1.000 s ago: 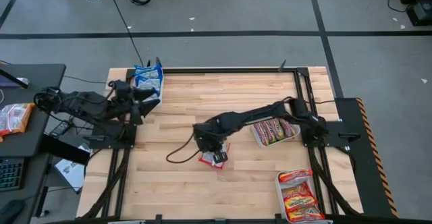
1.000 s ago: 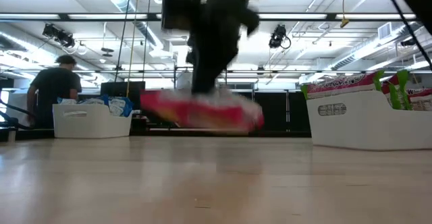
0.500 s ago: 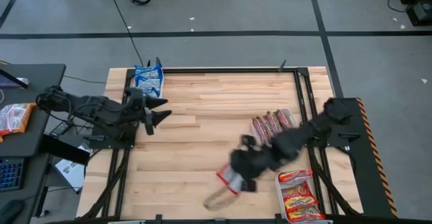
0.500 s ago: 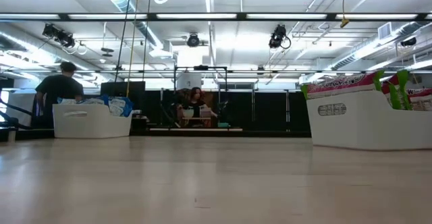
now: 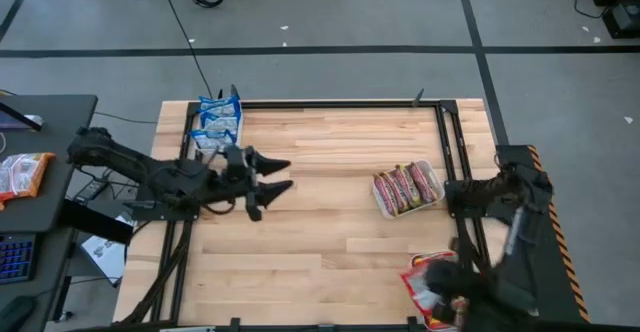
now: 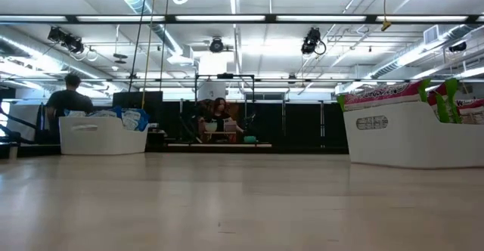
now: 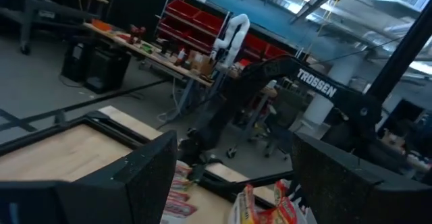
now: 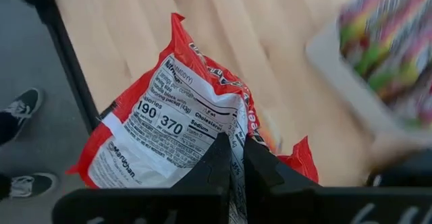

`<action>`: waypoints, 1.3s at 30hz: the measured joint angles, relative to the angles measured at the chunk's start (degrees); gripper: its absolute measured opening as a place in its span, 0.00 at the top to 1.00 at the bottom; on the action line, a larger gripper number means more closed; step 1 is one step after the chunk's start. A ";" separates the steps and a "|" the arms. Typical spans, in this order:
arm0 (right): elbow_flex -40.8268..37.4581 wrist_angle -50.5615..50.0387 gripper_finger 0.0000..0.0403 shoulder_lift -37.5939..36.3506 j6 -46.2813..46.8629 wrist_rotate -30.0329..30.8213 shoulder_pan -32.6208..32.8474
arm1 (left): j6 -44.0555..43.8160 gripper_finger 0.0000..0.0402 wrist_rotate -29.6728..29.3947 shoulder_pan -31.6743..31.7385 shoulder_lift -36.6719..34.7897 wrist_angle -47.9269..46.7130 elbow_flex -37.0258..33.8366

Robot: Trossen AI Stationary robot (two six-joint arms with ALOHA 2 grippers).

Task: Sort Maruchan noodles
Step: Put the orange noodle pack into the bottom white bin

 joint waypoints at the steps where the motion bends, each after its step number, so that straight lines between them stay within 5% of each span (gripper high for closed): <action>1: -1.28 0.05 0.96 0.04 3.70 -0.04 2.30 | -0.08 0.28 0.02 -0.02 1.42 2.04 0.00; 7: -11.32 -0.07 0.96 0.35 16.93 -0.10 11.13 | -0.42 0.28 -0.22 -1.03 7.97 10.48 -0.02; 17: -21.48 1.36 0.95 0.37 30.06 8.08 11.87 | -3.07 0.28 -1.51 -3.18 10.44 12.33 -0.02; 32: -30.08 9.08 0.85 0.31 27.65 11.46 10.91 | -1.61 0.28 -3.62 -3.35 10.44 12.22 -0.02; 39: -29.65 13.13 0.68 -0.99 19.67 1.06 10.86 | -1.38 0.28 -2.46 -3.43 10.44 12.16 -0.02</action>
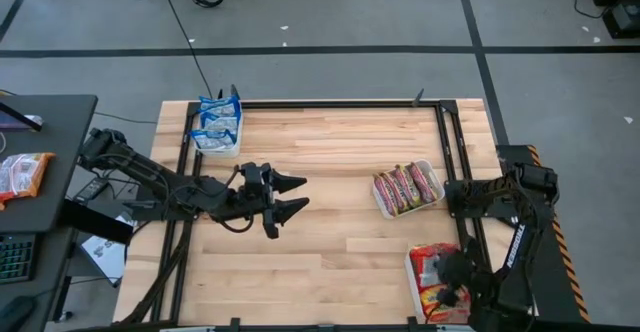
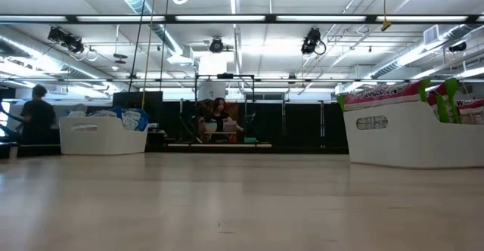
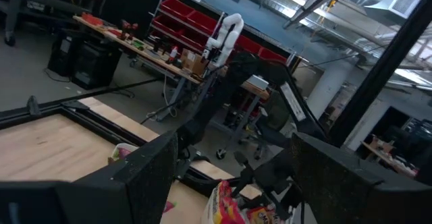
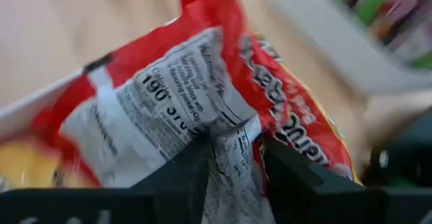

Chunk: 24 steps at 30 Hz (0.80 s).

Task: Sort Maruchan noodles
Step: Put the orange noodle pack into the bottom white bin

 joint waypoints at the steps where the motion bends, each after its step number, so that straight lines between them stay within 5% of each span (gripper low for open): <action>1: 0.58 0.67 0.66 -0.84 -2.07 -2.11 0.02 | 0.00 0.28 0.29 0.00 0.00 0.00 0.00; 17: 3.51 13.12 0.70 -15.57 -15.00 -4.44 0.17 | 1.03 0.28 0.72 -0.02 -0.02 0.44 0.00; 24: 3.53 15.12 0.62 -17.99 -22.46 -6.86 -1.79 | -0.42 0.28 3.77 -0.07 -0.02 0.57 0.02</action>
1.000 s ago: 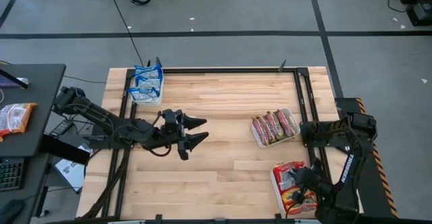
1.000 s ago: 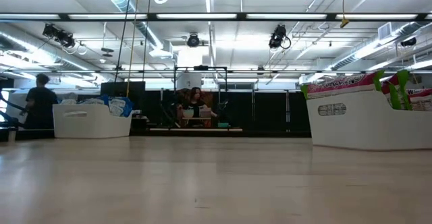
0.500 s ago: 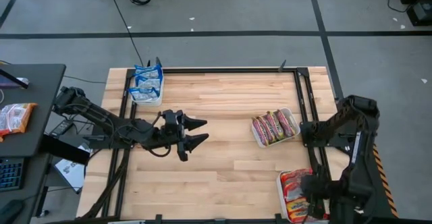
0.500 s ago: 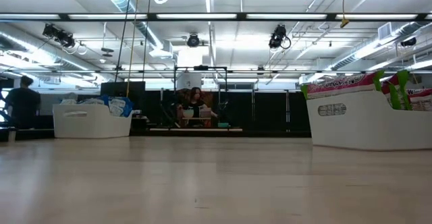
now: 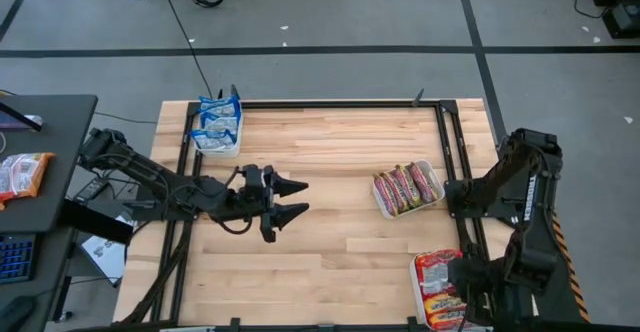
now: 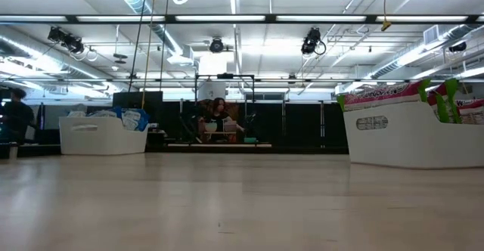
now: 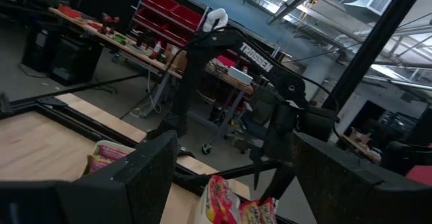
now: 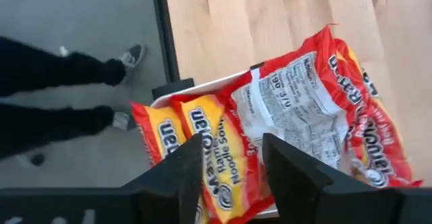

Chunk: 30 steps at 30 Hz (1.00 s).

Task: Sort Maruchan noodles
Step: Put the orange noodle pack into the bottom white bin

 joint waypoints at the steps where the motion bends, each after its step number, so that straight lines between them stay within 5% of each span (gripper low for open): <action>1: 0.00 -0.21 0.60 -0.16 -1.30 -0.54 -0.48 | -0.13 0.28 0.29 -0.02 0.00 0.00 0.00; 10: -1.32 -10.97 0.47 1.69 -9.96 6.36 -6.73 | -0.13 0.28 0.62 -1.24 0.00 -0.01 0.00; 19: -12.58 10.95 0.49 1.82 -21.33 -14.84 -13.87 | -0.13 0.28 0.56 -3.30 0.00 0.31 0.02; 24: -11.04 9.85 0.60 1.76 -21.13 -15.78 -14.16 | -0.15 0.28 0.45 -4.45 0.00 0.31 0.02; 30: -5.44 3.55 0.93 1.87 -24.71 -14.07 -13.31 | -0.11 0.28 -1.52 -5.21 0.00 0.30 0.02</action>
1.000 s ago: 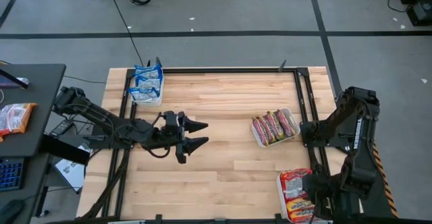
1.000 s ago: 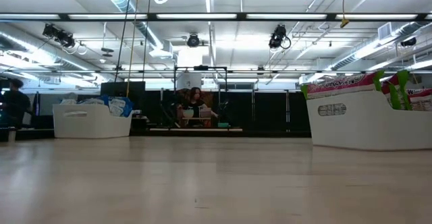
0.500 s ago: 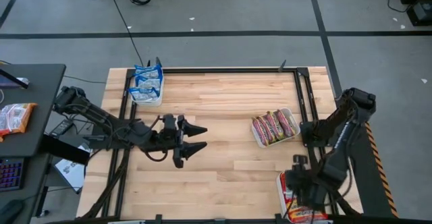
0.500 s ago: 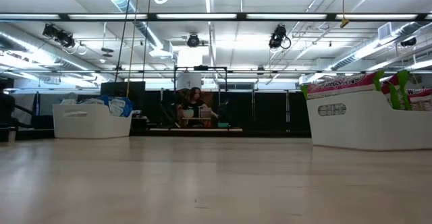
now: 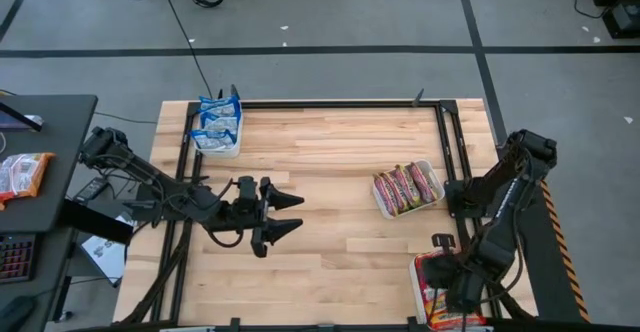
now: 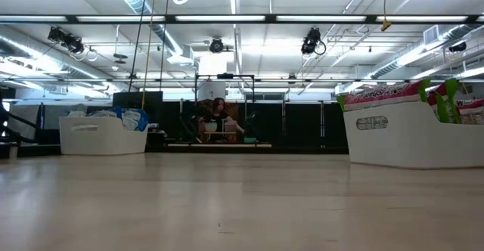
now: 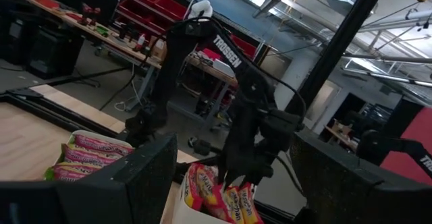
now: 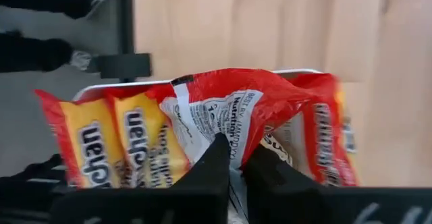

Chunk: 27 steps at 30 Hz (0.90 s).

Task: Sort Maruchan noodles
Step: Put the orange noodle pack into the bottom white bin

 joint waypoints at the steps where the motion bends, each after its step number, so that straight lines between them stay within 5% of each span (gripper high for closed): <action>1: 0.48 -1.24 0.95 0.00 0.00 1.11 0.32 | 0.00 0.28 -0.32 -0.02 0.00 0.00 0.00; 6: 0.59 -8.20 0.95 2.30 6.33 10.01 4.08 | -0.02 0.28 -0.63 0.00 0.00 -0.01 0.00; 14: 0.76 -14.21 0.95 12.61 12.67 16.07 9.44 | -1.11 0.28 -1.46 0.00 0.00 0.00 0.00; 19: 0.55 -7.62 0.90 16.75 11.95 10.63 9.78 | -1.31 0.28 -2.11 0.15 0.00 -0.02 0.00; 27: 0.41 -2.22 0.92 10.52 14.21 1.99 9.91 | -1.24 0.28 -2.30 0.18 0.00 0.00 0.00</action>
